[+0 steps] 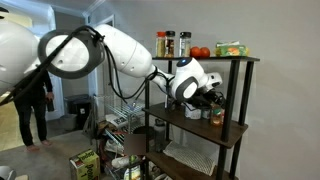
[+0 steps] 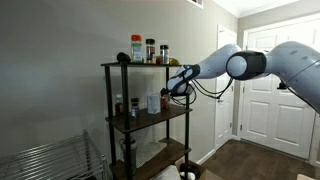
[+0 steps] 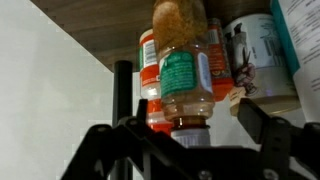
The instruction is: Pick up the clear spice bottle with a white lid and put it on the top shelf
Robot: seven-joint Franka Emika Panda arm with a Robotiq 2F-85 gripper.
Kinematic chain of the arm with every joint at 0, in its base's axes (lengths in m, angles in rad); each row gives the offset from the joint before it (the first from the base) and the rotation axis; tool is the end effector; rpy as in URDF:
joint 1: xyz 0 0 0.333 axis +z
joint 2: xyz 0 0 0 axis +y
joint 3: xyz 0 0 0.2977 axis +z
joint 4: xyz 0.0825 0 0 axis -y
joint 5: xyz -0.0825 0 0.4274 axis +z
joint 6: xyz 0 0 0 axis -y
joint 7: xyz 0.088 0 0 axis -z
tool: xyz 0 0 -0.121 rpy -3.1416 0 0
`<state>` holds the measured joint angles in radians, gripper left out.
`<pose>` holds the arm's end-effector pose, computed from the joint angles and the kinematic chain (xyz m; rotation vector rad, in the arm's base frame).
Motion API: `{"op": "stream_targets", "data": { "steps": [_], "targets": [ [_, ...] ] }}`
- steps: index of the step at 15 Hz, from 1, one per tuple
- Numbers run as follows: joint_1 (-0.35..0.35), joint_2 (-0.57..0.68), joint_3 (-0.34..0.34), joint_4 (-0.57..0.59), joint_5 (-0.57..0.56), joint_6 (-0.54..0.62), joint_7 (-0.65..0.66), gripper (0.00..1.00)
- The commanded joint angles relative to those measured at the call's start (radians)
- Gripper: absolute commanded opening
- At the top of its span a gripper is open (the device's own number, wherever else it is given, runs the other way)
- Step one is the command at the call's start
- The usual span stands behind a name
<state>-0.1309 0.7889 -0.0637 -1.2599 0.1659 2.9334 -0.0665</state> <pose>0.8213 -0.1552 0.3528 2.7787 -0.3266 1.3286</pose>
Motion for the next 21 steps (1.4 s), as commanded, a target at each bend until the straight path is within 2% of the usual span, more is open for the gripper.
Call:
{"op": "stream_targets", "data": {
  "steps": [1,7,12,17,21],
  "targets": [
    [-0.028,-0.007,0.033,0.000,-0.022,-0.017,0.011,0.60],
    [-0.041,-0.008,0.038,0.002,-0.013,-0.022,0.029,0.22],
    [-0.053,-0.036,0.048,-0.038,-0.006,-0.020,0.032,0.21],
    [-0.105,-0.126,0.136,-0.184,0.010,-0.016,-0.027,0.21],
    [-0.133,-0.204,0.171,-0.303,0.013,-0.010,-0.050,0.21]
  ]
}}
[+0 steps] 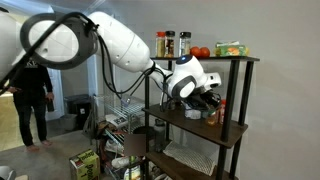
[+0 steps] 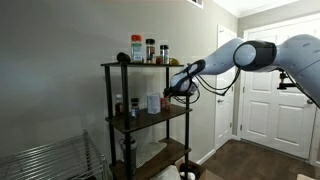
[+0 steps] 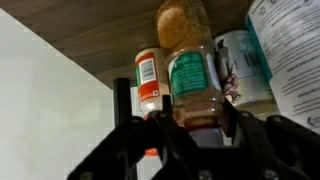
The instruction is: Pick up the clear spice bottle with a white lid and put it on the top shelf
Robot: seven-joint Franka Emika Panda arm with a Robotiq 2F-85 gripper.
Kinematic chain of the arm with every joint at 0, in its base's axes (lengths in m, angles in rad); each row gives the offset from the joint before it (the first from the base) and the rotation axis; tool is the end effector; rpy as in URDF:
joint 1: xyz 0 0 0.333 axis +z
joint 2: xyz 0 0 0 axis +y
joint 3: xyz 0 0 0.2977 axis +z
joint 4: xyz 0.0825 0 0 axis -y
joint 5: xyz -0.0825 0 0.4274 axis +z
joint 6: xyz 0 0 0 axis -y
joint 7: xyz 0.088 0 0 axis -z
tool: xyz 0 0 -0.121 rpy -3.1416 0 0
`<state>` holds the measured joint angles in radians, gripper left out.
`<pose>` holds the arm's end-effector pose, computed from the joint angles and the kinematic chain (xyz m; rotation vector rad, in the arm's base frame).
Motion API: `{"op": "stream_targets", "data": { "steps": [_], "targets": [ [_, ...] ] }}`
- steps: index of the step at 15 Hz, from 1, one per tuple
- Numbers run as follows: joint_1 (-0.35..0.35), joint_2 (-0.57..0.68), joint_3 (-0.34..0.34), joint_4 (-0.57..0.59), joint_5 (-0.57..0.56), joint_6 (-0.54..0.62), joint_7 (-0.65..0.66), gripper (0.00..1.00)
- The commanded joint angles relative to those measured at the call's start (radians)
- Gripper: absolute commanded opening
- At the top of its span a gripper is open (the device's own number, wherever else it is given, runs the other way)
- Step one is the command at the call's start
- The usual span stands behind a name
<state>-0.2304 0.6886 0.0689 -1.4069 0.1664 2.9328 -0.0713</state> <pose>0.7978 -0.1540 0.3519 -2.8066 0.3854 -1.2718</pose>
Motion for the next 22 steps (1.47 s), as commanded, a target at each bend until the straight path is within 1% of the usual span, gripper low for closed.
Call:
{"op": "stream_targets", "data": {
  "steps": [1,4,9,16,22],
  "targets": [
    [-0.038,-0.123,0.043,-0.184,0.013,-0.009,-0.049,0.21],
    [-0.051,-0.179,0.059,-0.269,0.017,-0.006,-0.067,0.21],
    [-0.103,-0.275,0.122,-0.413,0.021,0.016,-0.126,0.21],
    [-0.214,-0.415,0.242,-0.598,0.068,0.011,-0.234,0.21],
    [-0.313,-0.497,0.361,-0.684,0.183,-0.005,-0.367,0.21]
  ]
}}
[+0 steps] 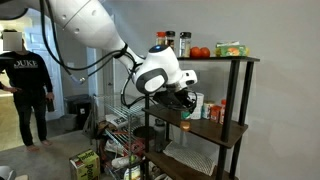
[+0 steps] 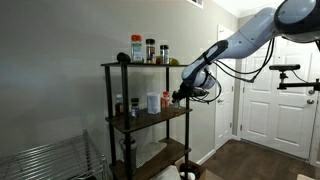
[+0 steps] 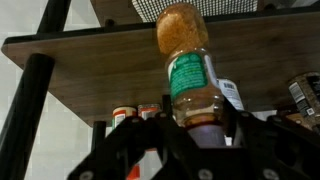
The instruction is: Pick up the clear spice bottle with a white lid and put it on the top shelf
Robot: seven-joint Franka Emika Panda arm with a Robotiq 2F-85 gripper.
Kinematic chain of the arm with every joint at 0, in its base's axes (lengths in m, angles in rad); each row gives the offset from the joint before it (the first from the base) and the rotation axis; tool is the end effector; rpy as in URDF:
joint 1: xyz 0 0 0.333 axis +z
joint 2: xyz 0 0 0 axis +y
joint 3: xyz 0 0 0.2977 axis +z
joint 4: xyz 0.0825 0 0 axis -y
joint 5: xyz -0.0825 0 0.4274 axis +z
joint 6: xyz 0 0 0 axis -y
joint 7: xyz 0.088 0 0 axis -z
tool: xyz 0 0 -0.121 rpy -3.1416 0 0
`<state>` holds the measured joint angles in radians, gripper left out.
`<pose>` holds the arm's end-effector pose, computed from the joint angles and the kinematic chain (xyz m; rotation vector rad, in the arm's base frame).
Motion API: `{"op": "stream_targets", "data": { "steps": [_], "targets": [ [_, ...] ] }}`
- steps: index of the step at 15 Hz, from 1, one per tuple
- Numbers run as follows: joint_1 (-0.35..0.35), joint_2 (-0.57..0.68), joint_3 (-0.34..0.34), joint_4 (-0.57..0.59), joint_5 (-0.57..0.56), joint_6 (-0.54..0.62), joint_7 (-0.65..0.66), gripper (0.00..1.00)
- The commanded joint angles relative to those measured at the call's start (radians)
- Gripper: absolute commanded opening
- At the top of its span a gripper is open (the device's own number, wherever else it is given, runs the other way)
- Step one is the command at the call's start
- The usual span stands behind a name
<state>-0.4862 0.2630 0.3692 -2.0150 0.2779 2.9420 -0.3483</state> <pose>0.6696 -0.1056 0.3510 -2.8836 0.0969 -1.0535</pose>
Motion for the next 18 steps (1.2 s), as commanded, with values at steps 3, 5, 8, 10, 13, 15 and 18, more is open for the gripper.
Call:
{"op": "stream_targets", "data": {
  "steps": [3,5,8,10,13,15,18],
  "targets": [
    [-0.099,-0.135,0.108,-0.131,0.138,-0.036,-0.163,0.21],
    [-0.116,-0.189,0.122,-0.171,0.176,-0.069,-0.199,0.21],
    [-0.122,-0.280,0.119,-0.227,0.229,-0.131,-0.238,0.21],
    [-0.116,-0.346,0.108,-0.262,0.262,-0.175,-0.263,0.21],
    [-0.098,-0.448,0.086,-0.305,0.310,-0.260,-0.301,0.21],
    [0.095,-0.502,-0.105,-0.331,0.284,-0.309,-0.286,0.21],
    [0.269,-0.587,-0.278,-0.359,0.216,-0.357,-0.241,0.21]
  ]
}}
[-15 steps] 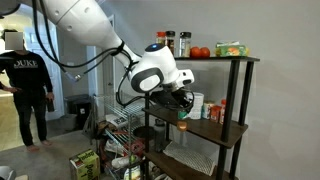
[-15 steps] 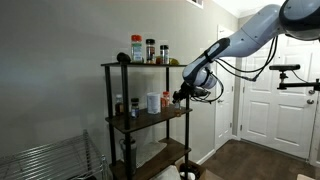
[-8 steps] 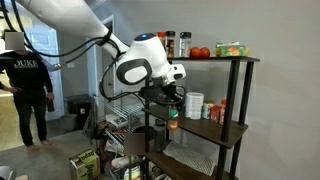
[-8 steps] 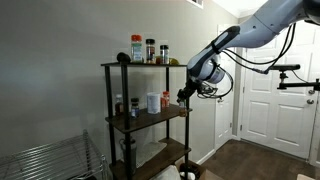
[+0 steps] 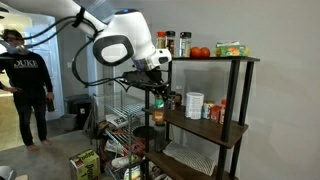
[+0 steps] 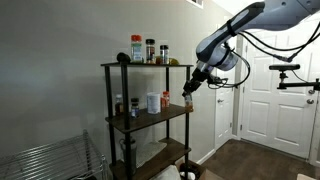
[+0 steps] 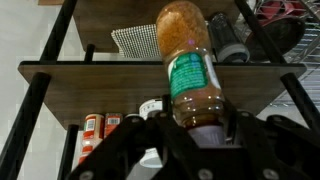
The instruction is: Pick up the clear spice bottle with a white lid and put it on the top shelf
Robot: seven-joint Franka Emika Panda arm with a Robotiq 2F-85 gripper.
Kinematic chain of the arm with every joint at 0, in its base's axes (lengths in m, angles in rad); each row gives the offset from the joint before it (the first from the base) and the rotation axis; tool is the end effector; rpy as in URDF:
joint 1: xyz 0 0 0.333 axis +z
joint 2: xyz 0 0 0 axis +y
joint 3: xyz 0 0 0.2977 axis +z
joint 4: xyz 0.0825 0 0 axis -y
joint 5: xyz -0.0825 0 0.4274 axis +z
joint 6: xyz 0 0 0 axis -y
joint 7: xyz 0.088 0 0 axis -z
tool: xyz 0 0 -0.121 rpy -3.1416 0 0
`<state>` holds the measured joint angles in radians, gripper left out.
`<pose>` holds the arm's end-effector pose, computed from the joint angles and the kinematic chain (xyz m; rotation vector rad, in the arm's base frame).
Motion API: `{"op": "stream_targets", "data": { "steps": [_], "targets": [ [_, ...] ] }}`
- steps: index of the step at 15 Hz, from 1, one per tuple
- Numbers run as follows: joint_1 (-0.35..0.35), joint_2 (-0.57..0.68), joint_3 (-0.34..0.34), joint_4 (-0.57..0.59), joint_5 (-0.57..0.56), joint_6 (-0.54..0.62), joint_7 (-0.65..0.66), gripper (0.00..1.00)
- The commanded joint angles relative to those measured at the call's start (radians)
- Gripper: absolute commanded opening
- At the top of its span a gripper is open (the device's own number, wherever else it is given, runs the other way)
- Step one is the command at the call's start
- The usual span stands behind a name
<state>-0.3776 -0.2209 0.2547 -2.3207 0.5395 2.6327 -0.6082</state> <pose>0.5574 -0.0760 0.4318 -2.8877 -0.1315 -0.8983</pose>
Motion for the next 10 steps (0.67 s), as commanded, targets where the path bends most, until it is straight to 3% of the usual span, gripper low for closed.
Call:
{"op": "stream_targets", "data": {
  "steps": [1,4,10],
  "targets": [
    [0.206,-0.126,-0.208,-0.059,-0.066,-0.053,0.030,0.21],
    [0.302,-0.200,-0.298,-0.072,-0.128,-0.073,0.072,0.21],
    [0.397,-0.250,-0.385,-0.029,-0.201,-0.077,0.166,0.21]
  ]
}}
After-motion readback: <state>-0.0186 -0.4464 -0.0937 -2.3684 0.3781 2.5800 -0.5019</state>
